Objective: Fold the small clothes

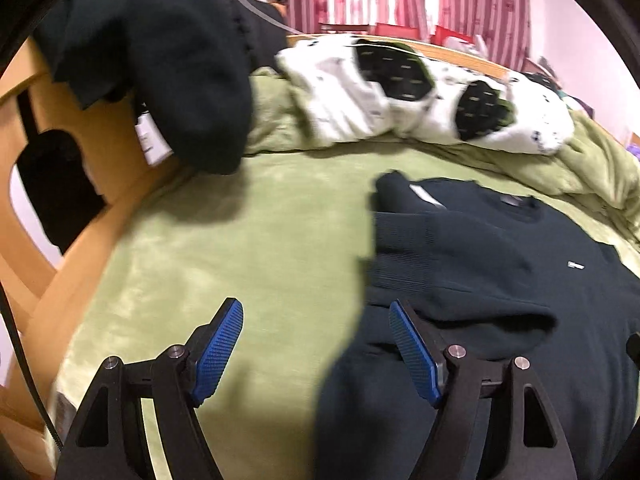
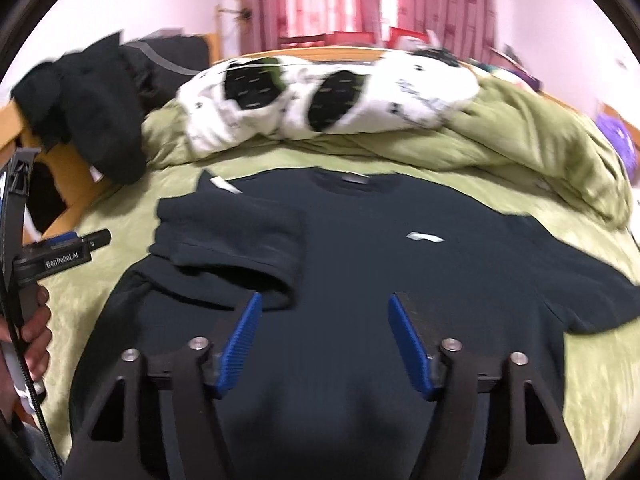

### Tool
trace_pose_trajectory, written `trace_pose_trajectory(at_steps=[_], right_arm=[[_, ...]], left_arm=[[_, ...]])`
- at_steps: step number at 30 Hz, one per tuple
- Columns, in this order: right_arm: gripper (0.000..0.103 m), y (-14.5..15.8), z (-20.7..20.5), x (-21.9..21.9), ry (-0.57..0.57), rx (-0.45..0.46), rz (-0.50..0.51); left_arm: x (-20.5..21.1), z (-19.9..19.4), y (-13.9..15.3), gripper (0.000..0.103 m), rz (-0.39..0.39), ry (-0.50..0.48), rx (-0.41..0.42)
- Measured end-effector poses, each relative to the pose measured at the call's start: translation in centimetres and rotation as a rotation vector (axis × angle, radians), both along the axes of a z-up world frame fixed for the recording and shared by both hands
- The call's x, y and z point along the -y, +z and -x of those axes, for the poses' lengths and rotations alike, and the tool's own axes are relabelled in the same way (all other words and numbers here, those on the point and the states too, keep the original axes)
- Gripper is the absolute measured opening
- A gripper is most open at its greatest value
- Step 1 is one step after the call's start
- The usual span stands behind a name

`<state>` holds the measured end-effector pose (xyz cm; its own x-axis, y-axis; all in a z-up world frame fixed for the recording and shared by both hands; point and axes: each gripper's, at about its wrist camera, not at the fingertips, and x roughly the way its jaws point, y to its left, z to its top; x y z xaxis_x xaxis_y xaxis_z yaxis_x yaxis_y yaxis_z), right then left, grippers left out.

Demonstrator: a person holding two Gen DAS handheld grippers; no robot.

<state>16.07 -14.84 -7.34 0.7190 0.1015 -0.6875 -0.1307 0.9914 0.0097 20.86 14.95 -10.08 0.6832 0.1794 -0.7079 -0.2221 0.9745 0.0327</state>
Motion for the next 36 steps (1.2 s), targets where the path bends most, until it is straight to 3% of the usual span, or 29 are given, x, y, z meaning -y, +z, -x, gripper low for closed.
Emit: trace_pose_trajectory(at_steps=[5, 10, 20, 21, 22, 23, 24, 28, 33, 36], right_arm=[[0.063, -1.3, -2.2, -5.9, 0.099, -0.009, 0.033], [0.064, -4.5, -5.4, -10.9, 0.175, -0.045, 0.084], [0.066, -10.6, -10.2, -17.3, 0.268, -0.110, 0.190], [0.062, -11.0, -10.6, -17.5, 0.263, -0.115, 0.191], [0.054, -11.1, -10.8, -17.6, 0.256, -0.115, 0.190], [0.030, -11.0, -10.8, -17.5, 0.245, -0.104, 0.187], [0.018, -10.7, -10.8, -17.1, 0.231, -0.096, 0.187], [0.015, -7.9, -9.9, -13.4, 0.215, -0.067, 0.058], [0.014, -4.0, -8.3, -8.0, 0.139, -0.008, 0.049], [0.014, -2.7, -7.8, -3.9, 0.091, -0.013, 0.007]], left_arm=[[-3.5, -1.4, -1.6, 0.074, 0.007, 0.024, -0.027], [-5.8, -3.3, -3.2, 0.074, -0.046, 0.021, -0.047], [-8.6, -4.4, -5.8, 0.074, -0.029, 0.016, -0.073], [-8.5, -4.4, -5.9, 0.074, -0.025, 0.014, -0.073], [-8.3, -4.3, -6.0, 0.074, -0.017, 0.007, -0.075], [-8.1, -4.2, -6.1, 0.074, -0.014, 0.002, -0.077], [-7.6, -4.1, -6.1, 0.074, -0.015, -0.008, -0.076], [-5.4, -3.6, -5.2, 0.074, -0.016, -0.045, -0.053], [-1.7, -3.6, -3.8, 0.074, -0.012, -0.078, -0.024], [0.6, -3.8, -3.3, 0.074, 0.030, -0.101, -0.022]])
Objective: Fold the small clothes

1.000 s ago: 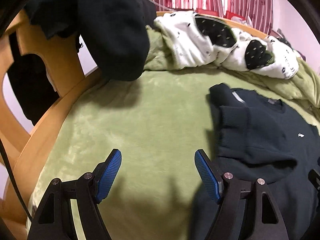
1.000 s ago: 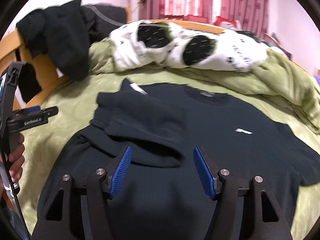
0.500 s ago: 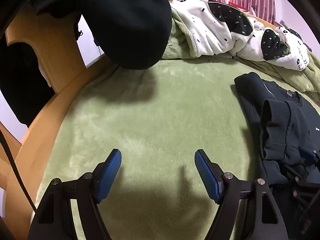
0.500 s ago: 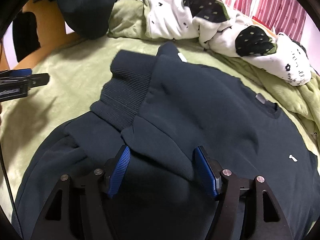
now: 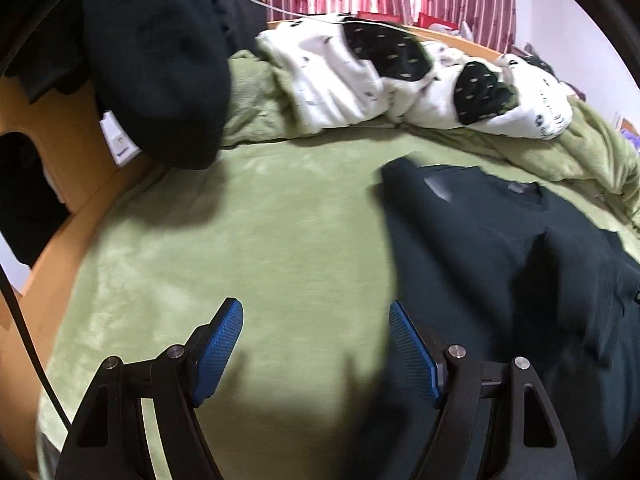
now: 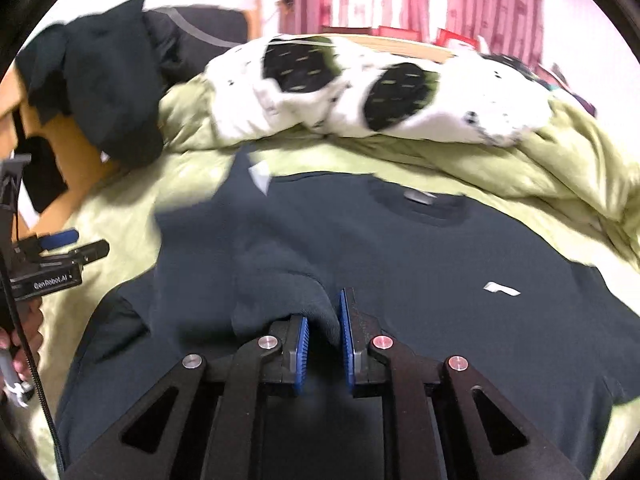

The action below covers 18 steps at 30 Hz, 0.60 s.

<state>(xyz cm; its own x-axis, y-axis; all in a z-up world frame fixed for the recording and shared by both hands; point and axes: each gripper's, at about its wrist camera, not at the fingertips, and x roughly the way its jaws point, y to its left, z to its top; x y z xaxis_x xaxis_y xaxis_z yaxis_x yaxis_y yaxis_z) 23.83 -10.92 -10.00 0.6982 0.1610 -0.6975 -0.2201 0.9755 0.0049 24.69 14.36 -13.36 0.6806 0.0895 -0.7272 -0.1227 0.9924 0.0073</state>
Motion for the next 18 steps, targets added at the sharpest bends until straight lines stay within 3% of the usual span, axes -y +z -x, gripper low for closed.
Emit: trace_pose_trajectory(at_steps=[10, 15, 18], right_arm=[[0.013, -1.6, 0.9, 10.2, -0.143, -0.069, -0.013], [0.034, -3.0, 1.6, 13.7, -0.177, -0.111, -0.015], [0.039, -3.3, 2.4, 14.3, -0.158, -0.120, 0.026]], left_arm=[[5.1, -1.1, -1.9, 0.074, -0.015, -0.029, -0.045], [5.5, -1.7, -3.7, 0.074, -0.040, -0.011, -0.081], [5.5, -1.8, -4.3, 0.074, -0.048, -0.010, -0.089]])
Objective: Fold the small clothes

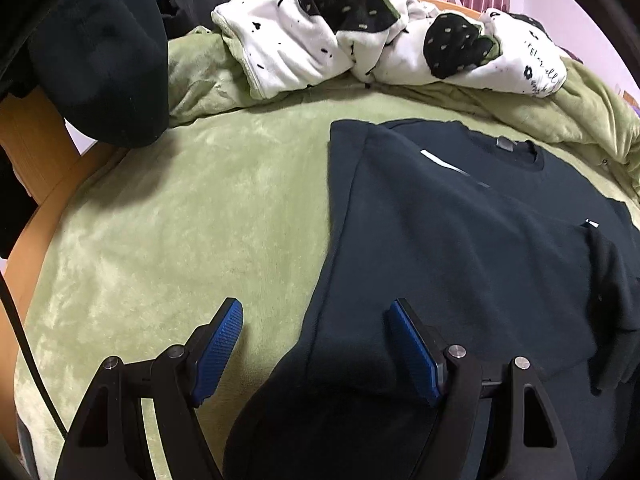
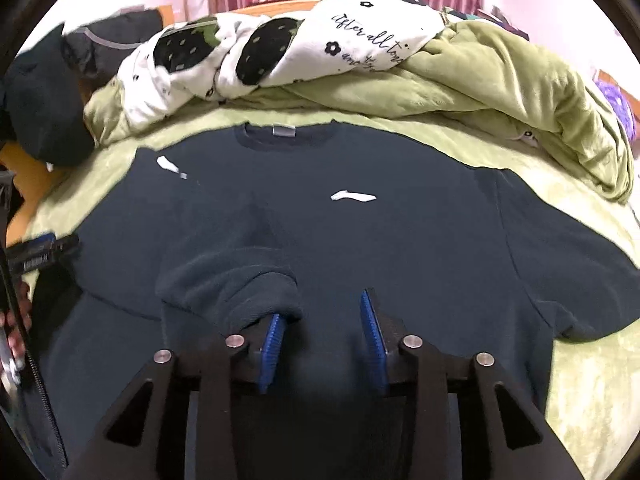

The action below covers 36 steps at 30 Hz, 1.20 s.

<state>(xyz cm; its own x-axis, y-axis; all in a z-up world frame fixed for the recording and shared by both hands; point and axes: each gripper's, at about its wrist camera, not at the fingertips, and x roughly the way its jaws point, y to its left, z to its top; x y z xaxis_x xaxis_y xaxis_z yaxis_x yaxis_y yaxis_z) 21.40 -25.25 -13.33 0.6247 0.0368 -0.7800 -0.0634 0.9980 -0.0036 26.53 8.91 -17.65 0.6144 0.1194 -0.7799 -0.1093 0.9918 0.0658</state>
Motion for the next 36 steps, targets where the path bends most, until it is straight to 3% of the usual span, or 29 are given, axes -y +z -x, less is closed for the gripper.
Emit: trace_pose_trajectory(at_steps=[3, 8, 12, 17, 21, 27, 28, 29, 30, 32, 36], right_arm=[[0.051, 0.1, 1.1, 0.1, 0.024, 0.000, 0.054], [0.052, 0.6, 2.7, 1.3, -0.007, -0.009, 0.091], [0.052, 1.8, 4.2, 1.4, -0.015, 0.012, 0.074], [0.060, 1.9, 4.3, -3.0, 0.070, 0.024, 0.013], [0.068, -0.4, 3.7, -7.1, 0.124, 0.012, -0.023], [0.068, -4.9, 1.7, -9.5, 0.079, -0.038, 0.089], [0.066, -5.0, 1.5, -9.3, 0.073, -0.043, 0.088], [0.052, -4.9, 1.4, -9.1, 0.070, -0.037, 0.085], [0.030, -4.6, 1.3, -8.7, 0.063, -0.019, 0.098], [0.015, -3.7, 0.9, -7.7, 0.079, -0.014, 0.087], [0.012, -1.0, 0.3, -3.6, 0.040, 0.030, 0.029]], left_arm=[[0.0, 0.0, -0.3, 0.074, -0.018, -0.003, 0.002], [-0.3, 0.1, -0.4, 0.074, 0.010, -0.001, 0.000], [-0.3, 0.2, -0.3, 0.074, 0.017, -0.003, 0.004], [-0.3, 0.6, 0.1, 0.074, 0.004, -0.011, 0.024], [-0.8, 0.7, 0.2, 0.074, 0.032, -0.012, 0.021], [-1.3, 0.5, 0.0, 0.074, 0.062, -0.007, 0.020], [-1.3, 0.4, 0.0, 0.074, 0.060, -0.008, 0.022], [-1.3, 0.4, -0.1, 0.074, 0.055, -0.007, 0.024], [-1.3, 0.4, -0.1, 0.074, 0.052, -0.006, 0.026], [-1.3, 0.4, -0.3, 0.074, 0.048, -0.002, 0.027], [-1.4, 0.4, -0.6, 0.074, 0.048, 0.012, 0.026]])
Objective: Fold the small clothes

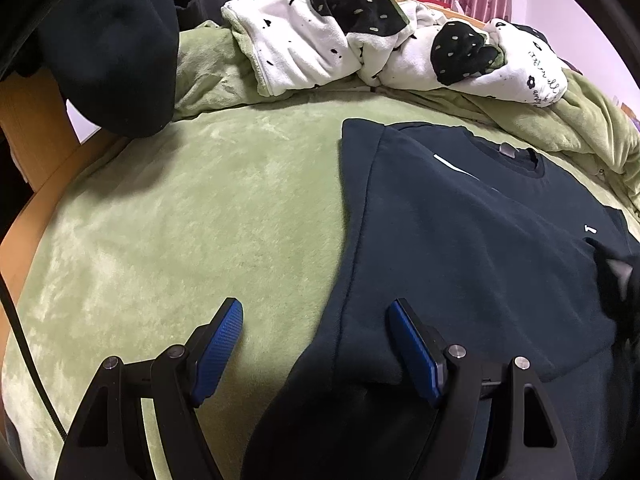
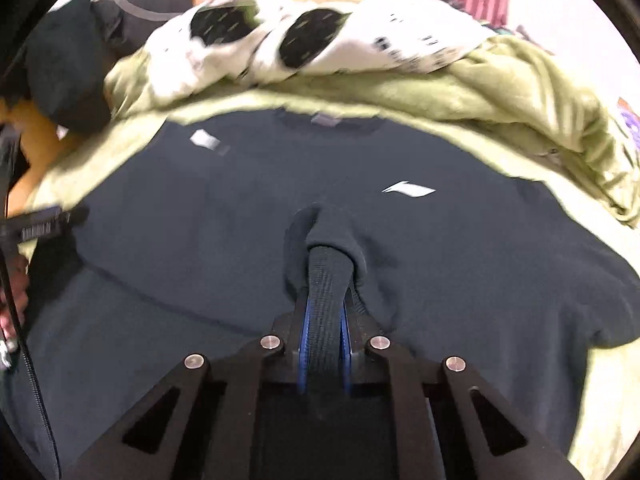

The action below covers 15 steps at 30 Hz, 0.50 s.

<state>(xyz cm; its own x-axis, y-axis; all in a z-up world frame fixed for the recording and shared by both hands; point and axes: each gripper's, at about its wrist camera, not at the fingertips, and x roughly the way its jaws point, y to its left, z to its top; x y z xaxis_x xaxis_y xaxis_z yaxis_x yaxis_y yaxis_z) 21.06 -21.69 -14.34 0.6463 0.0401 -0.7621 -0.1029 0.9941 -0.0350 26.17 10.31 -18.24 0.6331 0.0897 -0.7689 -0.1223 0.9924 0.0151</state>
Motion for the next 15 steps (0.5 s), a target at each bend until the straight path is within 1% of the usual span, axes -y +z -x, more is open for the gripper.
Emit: trace_pose_trajectory(at_steps=[3, 5, 6, 7, 10, 11, 13, 14, 15], right_arm=[[0.012, 2.1, -0.7, 4.3, -0.077, 0.029, -0.040], [0.013, 2.8, -1.3, 7.3, -0.143, 0.039, -0.044], [0.018, 3.0, -1.5, 9.0, -0.183, 0.040, -0.035], [0.020, 2.9, -1.8, 10.7, -0.221, 0.037, -0.027], [0.022, 2.6, -2.1, 13.7, -0.301, 0.036, 0.003], [0.022, 2.4, -2.1, 14.7, -0.314, 0.032, -0.014], [0.028, 2.1, -2.0, 15.5, -0.311, 0.019, -0.057], [0.039, 2.0, -2.0, 15.5, -0.307, 0.020, -0.066], [0.052, 1.9, -1.9, 15.3, -0.299, 0.023, -0.070]], left_arm=[[-0.1, -0.1, -0.2, 0.074, 0.008, 0.009, -0.001], [0.1, -0.1, -0.2, 0.074, -0.001, 0.005, 0.003], [0.1, -0.1, -0.2, 0.074, -0.007, 0.004, 0.005], [0.2, -0.1, -0.3, 0.074, -0.013, 0.002, 0.007], [0.3, -0.1, -0.3, 0.074, -0.021, 0.000, 0.014], [0.4, -0.1, -0.3, 0.074, -0.022, -0.001, 0.014], [0.4, -0.1, -0.4, 0.074, -0.023, -0.001, 0.015], [0.4, -0.2, -0.4, 0.074, -0.022, -0.001, 0.015], [0.4, -0.2, -0.4, 0.074, -0.023, -0.002, 0.015]])
